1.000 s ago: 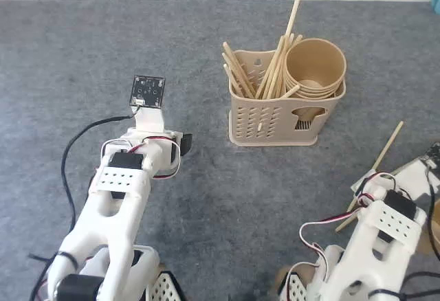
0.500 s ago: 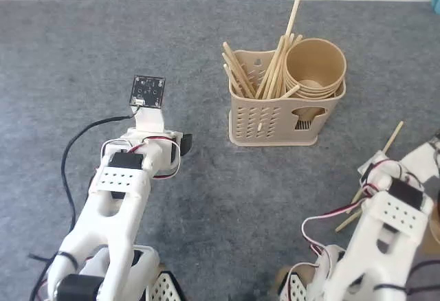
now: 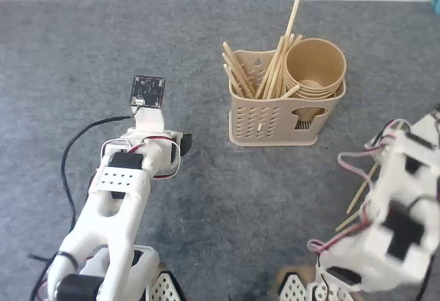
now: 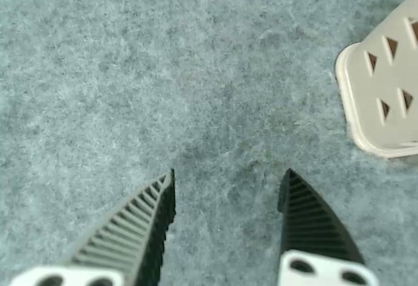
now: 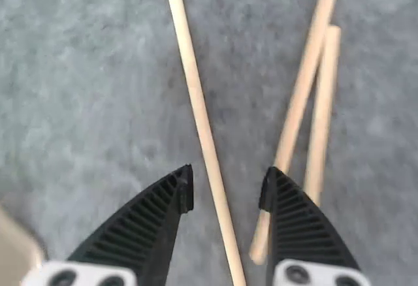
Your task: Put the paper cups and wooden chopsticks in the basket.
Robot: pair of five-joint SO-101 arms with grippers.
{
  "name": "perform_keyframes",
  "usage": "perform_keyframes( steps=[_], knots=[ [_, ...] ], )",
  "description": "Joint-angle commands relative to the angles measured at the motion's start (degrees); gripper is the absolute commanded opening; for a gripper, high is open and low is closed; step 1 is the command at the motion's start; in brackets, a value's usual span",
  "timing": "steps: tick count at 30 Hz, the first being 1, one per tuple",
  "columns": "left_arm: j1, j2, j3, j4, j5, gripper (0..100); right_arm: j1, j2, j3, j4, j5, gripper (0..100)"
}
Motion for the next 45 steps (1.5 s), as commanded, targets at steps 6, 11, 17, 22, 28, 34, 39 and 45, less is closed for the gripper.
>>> perform_keyframes(
  steps=[6,11,17,22,28,34,39,45],
  knots=[
    [0.09,0.00,-2.24,-0.53,-0.18,25,0.48,13.14,-14.51,-0.40,-0.62,10.9],
    [0.09,0.00,-2.33,-0.62,-0.26,25,0.57,9.19,-13.45,0.84,-0.44,2.4],
    [0.09,0.00,-2.07,-1.67,-0.26,25,0.57,0.31,-12.84,7.87,-0.44,0.7],
    [0.09,0.00,-2.07,-1.67,-0.35,25,1.54,-11.21,-12.75,15.16,-0.44,0.7],
    [0.09,0.00,-2.07,-1.49,-0.35,25,3.38,-30.29,-12.75,18.15,-0.44,0.7],
    [0.09,0.00,-2.07,-1.41,-0.26,25,2.42,-51.65,-13.10,16.75,-0.44,0.7],
    [0.09,0.00,-1.98,-1.32,-0.26,25,-1.71,-64.13,-12.75,11.38,-0.44,0.7],
    [0.09,0.00,-1.98,-1.32,-0.26,25,-11.65,-71.69,-12.66,2.07,-0.44,0.7]
  ],
)
